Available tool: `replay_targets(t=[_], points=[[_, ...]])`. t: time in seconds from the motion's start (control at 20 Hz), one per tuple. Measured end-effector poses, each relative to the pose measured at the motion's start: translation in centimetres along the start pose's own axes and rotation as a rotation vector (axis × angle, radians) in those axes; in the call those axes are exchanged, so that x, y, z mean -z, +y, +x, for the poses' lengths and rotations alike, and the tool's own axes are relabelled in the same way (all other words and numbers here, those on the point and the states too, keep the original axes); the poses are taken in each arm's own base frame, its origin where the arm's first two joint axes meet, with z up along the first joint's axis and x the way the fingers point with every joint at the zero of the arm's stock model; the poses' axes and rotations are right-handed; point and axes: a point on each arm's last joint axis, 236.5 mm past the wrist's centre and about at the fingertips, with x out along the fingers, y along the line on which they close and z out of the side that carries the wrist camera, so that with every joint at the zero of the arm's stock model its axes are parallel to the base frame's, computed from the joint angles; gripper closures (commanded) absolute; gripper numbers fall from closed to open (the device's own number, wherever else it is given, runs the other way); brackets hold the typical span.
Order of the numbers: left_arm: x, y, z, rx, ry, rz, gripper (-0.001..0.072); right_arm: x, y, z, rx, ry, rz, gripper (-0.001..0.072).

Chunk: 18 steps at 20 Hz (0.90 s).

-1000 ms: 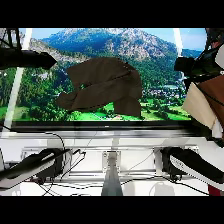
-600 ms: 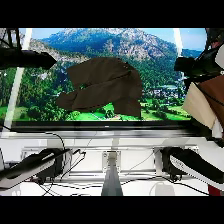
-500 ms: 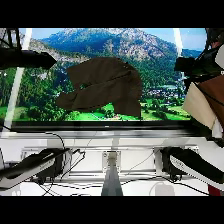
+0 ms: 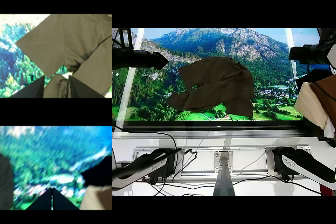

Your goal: Fold the clothes and pants, and hang the long-sleeved shirts on hangers.

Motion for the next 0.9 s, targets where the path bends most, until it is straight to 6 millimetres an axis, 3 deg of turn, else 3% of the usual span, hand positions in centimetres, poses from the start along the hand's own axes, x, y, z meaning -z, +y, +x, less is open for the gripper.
replay_targets(t=[0.15,0.2,0.3,0.35,0.4,0.45,0.55,0.7,0.9], points=[[0.0,0.0,0.0,0.000,0.000,0.000,0.0383,1.7,-2.4,4.1,0.019,0.105,-0.026,0.0702],[0.0,0.0,0.0,0.000,0.000,0.000,0.0384,3.2,-2.3,6.0,-0.019,0.173,-0.038,0.0702],[0.0,0.0,0.0,0.000,0.000,0.000,0.0383,7.5,-0.2,9.7,-0.180,0.328,-0.052,0.0672],[0.0,0.0,0.0,0.000,0.000,0.000,0.0383,9.8,1.6,11.4,-0.288,0.399,-0.042,0.0471],[0.0,0.0,0.0,0.000,0.000,0.000,0.0383,11.5,3.4,12.6,-0.386,0.446,-0.019,0.0134],[0.0,0.0,0.0,0.000,0.000,0.000,0.0383,12.7,5.3,13.9,-0.473,0.473,0.019,0.0058],[0.0,0.0,0.0,0.000,0.000,0.000,0.0384,14.0,8.5,16.4,-0.594,0.488,0.107,0.0061],[0.0,0.0,0.0,0.000,0.000,0.000,0.0383,14.3,12.6,20.0,-0.687,0.465,0.237,0.0086],[0.0,0.0,0.0,0.000,0.000,0.000,0.0383,13.9,16.2,23.3,-0.726,0.436,0.315,0.0121]])
